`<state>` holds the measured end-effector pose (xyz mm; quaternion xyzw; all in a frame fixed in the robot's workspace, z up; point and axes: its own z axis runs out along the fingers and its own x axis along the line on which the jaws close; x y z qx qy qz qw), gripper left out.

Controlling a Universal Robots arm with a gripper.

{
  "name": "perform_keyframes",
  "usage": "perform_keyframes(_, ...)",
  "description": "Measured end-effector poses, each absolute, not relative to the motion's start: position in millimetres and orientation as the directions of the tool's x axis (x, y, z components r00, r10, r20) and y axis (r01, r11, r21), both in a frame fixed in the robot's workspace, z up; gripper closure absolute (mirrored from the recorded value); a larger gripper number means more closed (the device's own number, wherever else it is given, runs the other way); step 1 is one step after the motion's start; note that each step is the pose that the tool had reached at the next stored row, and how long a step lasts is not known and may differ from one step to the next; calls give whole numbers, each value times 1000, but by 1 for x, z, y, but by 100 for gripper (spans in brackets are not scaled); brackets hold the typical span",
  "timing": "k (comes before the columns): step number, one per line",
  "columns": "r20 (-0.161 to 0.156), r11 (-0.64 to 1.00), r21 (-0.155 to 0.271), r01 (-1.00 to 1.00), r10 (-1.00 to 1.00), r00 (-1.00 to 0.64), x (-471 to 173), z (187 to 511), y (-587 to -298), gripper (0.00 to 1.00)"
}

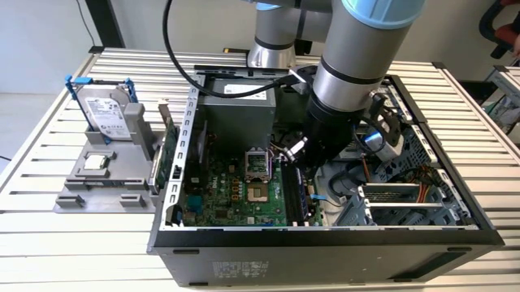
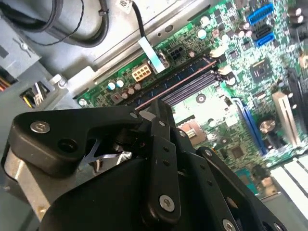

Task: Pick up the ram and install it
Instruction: 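Press down the ram until it locks into place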

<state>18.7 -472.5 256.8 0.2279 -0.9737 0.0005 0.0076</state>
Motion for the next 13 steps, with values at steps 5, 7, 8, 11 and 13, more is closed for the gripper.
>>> perform_keyframes(5, 15, 868, 2, -497, -497, -867, 19, 257, -473, 100)
perform_keyframes(7, 15, 858, 2, -514, -514, -857, 19, 257, -472, 100)
perform_keyframes(8, 15, 852, 2, -524, -524, -852, 19, 257, -472, 100)
perform_keyframes(11, 15, 832, 2, -554, -554, -832, 19, 257, -472, 100)
perform_keyframes(13, 15, 817, 2, -577, -577, -817, 19, 257, -472, 100)
